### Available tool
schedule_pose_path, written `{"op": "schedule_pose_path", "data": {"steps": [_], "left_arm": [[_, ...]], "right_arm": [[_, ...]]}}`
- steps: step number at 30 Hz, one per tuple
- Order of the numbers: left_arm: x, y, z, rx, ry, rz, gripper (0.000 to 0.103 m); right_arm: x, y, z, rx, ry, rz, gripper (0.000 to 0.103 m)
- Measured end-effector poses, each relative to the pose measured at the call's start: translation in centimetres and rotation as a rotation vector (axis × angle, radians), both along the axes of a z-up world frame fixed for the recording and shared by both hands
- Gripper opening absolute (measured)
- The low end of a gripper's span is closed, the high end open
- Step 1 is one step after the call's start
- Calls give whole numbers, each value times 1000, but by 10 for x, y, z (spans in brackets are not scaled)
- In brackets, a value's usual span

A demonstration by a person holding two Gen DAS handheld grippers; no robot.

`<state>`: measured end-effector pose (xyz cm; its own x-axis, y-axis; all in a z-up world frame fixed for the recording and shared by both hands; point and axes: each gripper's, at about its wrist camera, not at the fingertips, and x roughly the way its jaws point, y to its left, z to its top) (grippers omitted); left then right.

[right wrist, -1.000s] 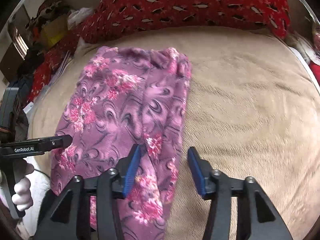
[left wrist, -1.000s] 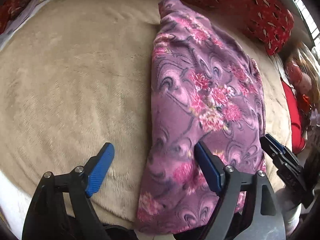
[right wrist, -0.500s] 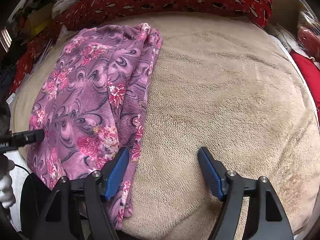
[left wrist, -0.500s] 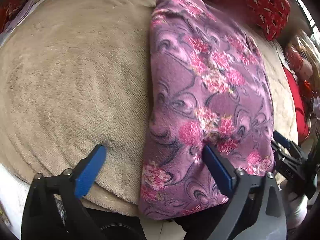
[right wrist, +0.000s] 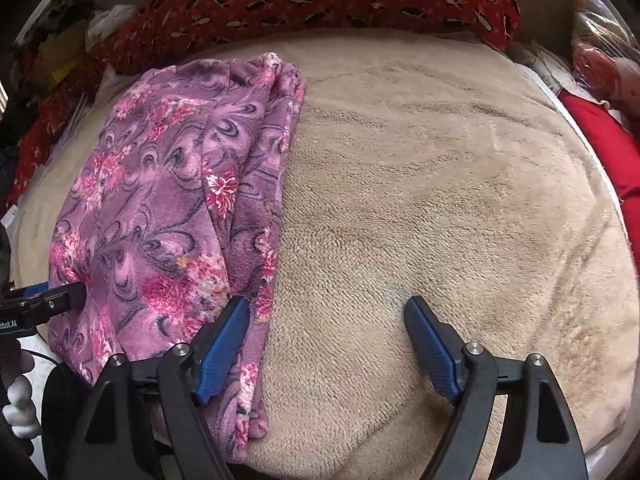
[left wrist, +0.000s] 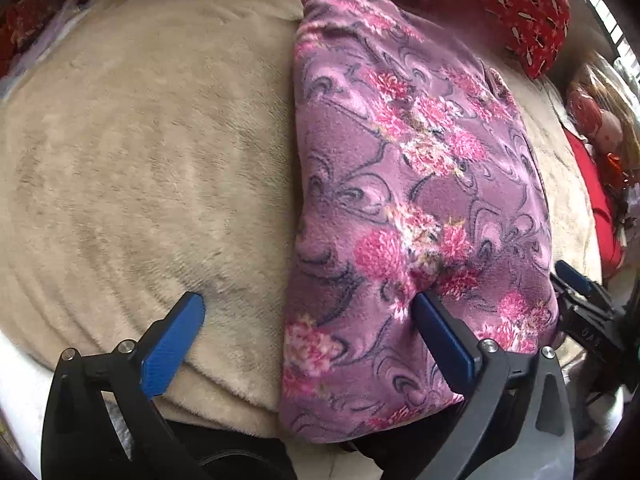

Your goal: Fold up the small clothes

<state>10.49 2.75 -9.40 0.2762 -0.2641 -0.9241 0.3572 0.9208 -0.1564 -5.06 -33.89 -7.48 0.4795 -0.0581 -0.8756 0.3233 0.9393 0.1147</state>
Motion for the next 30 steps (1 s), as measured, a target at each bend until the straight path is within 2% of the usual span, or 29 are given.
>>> {"op": "schedule_pose_path", "data": {"steps": [3,7,14,25,30], "left_arm": [[-12,12,12,38,-65,15,103],[-26,33,21,84,-142,40,103],[-53,50,30,160,-221,23,103],[-74,54,52,134,-274,7,103],[-82,52,53,125,-255,-33,103]], "right_arm": [[-8,-1,13,-5,8,-29,81],[-25,16,38,-108,-53,-19,81],[-50,50,66,-201,-141,5,82],[-68,61,92,-196,-208,35,82],[-74,65,99,-167,-225,35,82]]}}
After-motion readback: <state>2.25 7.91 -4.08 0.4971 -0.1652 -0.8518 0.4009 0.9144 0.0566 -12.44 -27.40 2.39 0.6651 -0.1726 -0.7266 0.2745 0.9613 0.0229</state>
